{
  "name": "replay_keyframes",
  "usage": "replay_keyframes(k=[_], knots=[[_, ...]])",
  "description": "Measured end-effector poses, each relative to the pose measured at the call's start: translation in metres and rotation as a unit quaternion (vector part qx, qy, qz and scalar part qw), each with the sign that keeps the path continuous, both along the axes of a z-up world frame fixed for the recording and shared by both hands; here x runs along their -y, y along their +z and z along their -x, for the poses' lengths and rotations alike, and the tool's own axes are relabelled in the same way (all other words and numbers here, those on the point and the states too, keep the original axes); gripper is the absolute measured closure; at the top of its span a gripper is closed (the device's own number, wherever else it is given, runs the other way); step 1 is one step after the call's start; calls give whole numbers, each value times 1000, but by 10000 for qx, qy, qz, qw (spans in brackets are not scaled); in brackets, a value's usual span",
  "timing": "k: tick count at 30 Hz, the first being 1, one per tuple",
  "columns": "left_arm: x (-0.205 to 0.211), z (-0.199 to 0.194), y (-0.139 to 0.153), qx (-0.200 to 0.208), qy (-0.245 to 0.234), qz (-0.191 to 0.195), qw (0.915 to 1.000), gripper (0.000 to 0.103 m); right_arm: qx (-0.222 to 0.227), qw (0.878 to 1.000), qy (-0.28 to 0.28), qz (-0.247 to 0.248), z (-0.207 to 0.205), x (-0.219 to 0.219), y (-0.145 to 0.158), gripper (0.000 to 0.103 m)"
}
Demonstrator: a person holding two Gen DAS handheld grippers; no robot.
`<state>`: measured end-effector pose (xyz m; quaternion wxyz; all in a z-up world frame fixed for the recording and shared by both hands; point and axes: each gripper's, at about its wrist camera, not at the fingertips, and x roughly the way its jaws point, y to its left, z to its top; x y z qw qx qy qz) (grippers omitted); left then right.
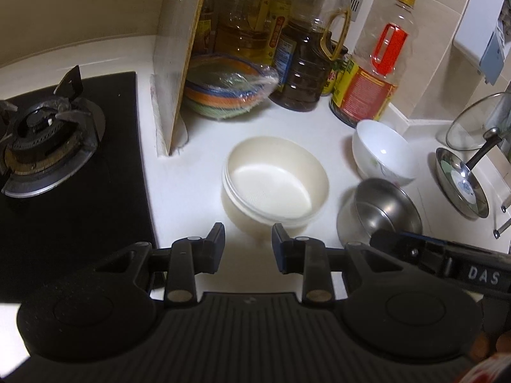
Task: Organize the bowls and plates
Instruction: 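Move the left tool toward the rim of the cream bowl, then close the left gripper on the rim of the cream bowl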
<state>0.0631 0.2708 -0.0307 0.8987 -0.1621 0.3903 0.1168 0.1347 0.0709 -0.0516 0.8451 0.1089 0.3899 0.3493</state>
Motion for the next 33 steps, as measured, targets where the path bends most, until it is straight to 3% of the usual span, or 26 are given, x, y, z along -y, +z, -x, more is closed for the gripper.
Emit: replay_keyframes(k=[14, 30, 33], knots=[[-21, -40, -14, 11, -243, -130, 9996, 75, -8, 9992, -293, 282, -23, -50, -10, 67], [-29, -64, -32, -135, -488, -233, 9984, 75, 158, 9936, -643, 918, -35, -85, -25, 71], [-30, -65, -35, -180, -536, -241, 9981, 77, 194, 9934, -661, 920, -37, -86, -28, 77]])
